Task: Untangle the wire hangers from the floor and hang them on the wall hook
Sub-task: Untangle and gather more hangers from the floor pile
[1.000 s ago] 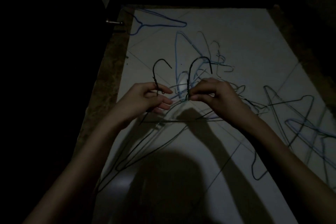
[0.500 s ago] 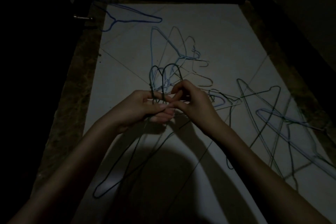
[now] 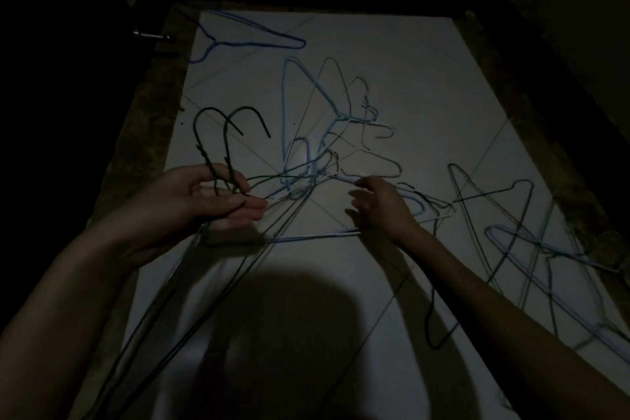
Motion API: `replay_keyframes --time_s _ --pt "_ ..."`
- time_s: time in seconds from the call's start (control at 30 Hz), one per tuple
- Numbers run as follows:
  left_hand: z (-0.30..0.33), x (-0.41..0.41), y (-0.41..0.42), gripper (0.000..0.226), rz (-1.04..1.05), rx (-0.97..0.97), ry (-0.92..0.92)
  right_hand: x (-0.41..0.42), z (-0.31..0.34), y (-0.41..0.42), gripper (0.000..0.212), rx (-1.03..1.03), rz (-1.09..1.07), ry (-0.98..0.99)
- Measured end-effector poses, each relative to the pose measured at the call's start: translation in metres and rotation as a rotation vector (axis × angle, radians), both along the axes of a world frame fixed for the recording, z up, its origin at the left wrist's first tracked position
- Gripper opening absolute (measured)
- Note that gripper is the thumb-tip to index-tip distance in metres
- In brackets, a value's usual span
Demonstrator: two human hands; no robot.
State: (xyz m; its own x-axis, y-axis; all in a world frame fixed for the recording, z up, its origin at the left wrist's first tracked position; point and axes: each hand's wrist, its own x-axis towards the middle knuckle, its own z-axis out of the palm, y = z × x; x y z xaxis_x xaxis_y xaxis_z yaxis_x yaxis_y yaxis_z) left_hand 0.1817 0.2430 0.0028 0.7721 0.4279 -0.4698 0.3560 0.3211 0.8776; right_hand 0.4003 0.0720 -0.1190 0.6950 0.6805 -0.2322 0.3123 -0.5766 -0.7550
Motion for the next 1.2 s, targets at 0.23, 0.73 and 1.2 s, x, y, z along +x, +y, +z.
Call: replay_keyframes --time_s 0.23,0.73,1.2 --pt "0.007 0.002 0.006 0.042 -0.007 -0.012 -0.038 0.034 -0.022 0.017 0.051 -0.172 0.078 -0.242" --pt "-0.012 0.016 -0.005 0.014 0.166 0.032 -0.035 0.019 -0.033 0.007 0.004 -0.256 0.055 -0.305" --pt "-0.005 0.007 0.001 0.019 0.189 0.112 -0.016 0.011 0.033 -0.013 0.030 0.010 0.082 -0.506"
